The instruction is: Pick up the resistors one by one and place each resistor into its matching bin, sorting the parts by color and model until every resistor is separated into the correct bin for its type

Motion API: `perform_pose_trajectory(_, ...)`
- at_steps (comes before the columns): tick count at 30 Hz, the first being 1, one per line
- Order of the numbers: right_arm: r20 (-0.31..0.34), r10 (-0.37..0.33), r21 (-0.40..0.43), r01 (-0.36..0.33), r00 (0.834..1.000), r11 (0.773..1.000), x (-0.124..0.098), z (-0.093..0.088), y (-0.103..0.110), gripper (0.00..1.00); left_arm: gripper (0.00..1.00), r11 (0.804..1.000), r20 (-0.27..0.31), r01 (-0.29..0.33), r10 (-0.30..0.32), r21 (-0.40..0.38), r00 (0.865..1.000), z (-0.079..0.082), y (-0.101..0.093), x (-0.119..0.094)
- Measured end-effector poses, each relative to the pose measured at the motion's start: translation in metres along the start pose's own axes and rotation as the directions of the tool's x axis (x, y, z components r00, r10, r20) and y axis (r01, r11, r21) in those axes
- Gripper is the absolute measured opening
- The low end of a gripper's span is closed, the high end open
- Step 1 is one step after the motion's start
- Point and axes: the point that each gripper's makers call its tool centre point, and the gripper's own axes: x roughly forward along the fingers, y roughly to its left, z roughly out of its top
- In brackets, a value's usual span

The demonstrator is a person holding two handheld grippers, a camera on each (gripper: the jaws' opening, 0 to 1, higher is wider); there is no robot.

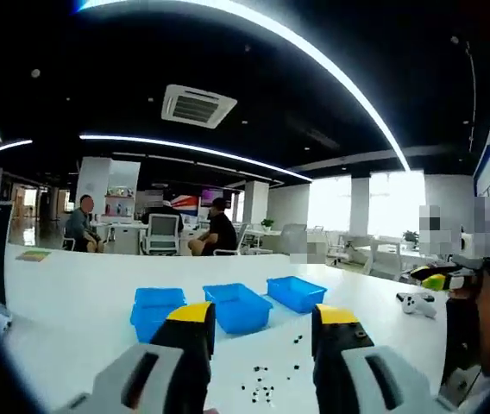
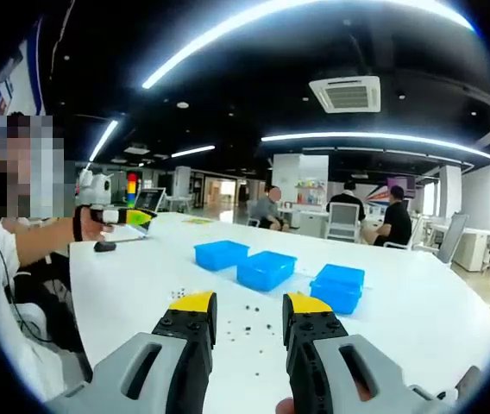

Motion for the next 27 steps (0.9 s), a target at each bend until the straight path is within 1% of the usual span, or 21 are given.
perform_pose_trajectory(4,-0.002,-0.001,0.002,0.001,1.0,1.0,0.0,-0.001,0.0,0.33,0.47,1.0,-0.005,0.006,-0.006,-0.015,1.0,-0.014,-0.006,-0.015)
perform_pose_trajectory(6,-0.003,-0.001,0.002,0.001,1.0,1.0,0.0,-0.002,0.0,0.33,0.47,0.999,-0.006,0.012,-0.012,-0.03,1.0,-0.02,-0.009,-0.02)
perform_pose_trajectory(8,-0.005,-0.002,0.0,0.002,1.0,1.0,0.0,-0.002,0.0,0.33,0.48,1.0,-0.005,0.009,-0.009,-0.028,1.0,-0.025,-0.012,-0.024)
perform_pose_trajectory(11,-0.005,-0.003,-0.001,0.003,1.0,1.0,0.0,-0.002,0.0,0.33,0.47,1.0,-0.004,-0.001,0.001,-0.009,1.0,-0.026,-0.01,-0.026)
perform_pose_trajectory(15,-0.005,-0.006,-0.001,0.006,1.0,1.0,0.0,-0.002,-0.001,0.33,0.46,1.0,-0.005,-0.006,0.006,0.002,1.0,-0.022,-0.007,-0.022)
perform_pose_trajectory(17,-0.004,-0.008,0.001,0.008,1.0,1.0,0.0,-0.002,-0.002,0.33,0.4,1.0,-0.031,0.004,-0.003,0.01,1.0,-0.024,-0.007,-0.018)
perform_pose_trajectory(18,-0.004,-0.008,0.001,0.008,1.0,1.0,0.0,-0.002,-0.002,0.33,0.38,1.0,-0.068,0.03,-0.03,0.009,0.997,-0.029,-0.012,-0.016)
perform_pose_trajectory(20,-0.003,-0.009,0.001,0.009,1.0,1.0,0.0,-0.002,-0.003,0.33,0.38,0.999,-0.089,0.034,-0.03,0.036,0.996,-0.031,-0.011,-0.006)
perform_pose_trajectory(21,-0.003,-0.009,0.002,0.009,1.0,1.0,0.0,-0.002,-0.003,0.33,0.38,0.997,-0.12,0.049,-0.042,0.054,0.992,-0.034,-0.012,0.001)
perform_pose_trajectory(24,-0.003,-0.005,0.0,0.005,1.0,1.0,0.0,-0.002,-0.002,0.33,0.37,0.989,-0.191,0.098,-0.076,0.111,0.979,-0.041,-0.012,0.021)
perform_pose_trajectory(26,0.001,-0.004,0.0,0.004,1.0,1.0,0.0,-0.001,-0.003,0.33,0.31,0.972,-0.243,0.164,-0.119,0.171,0.963,-0.046,-0.014,0.035)
perform_pose_trajectory(27,0.004,-0.006,0.002,0.006,1.0,1.0,-0.001,0.0,-0.003,0.33,0.29,0.968,-0.275,0.184,-0.133,0.17,0.952,-0.05,-0.013,0.042)
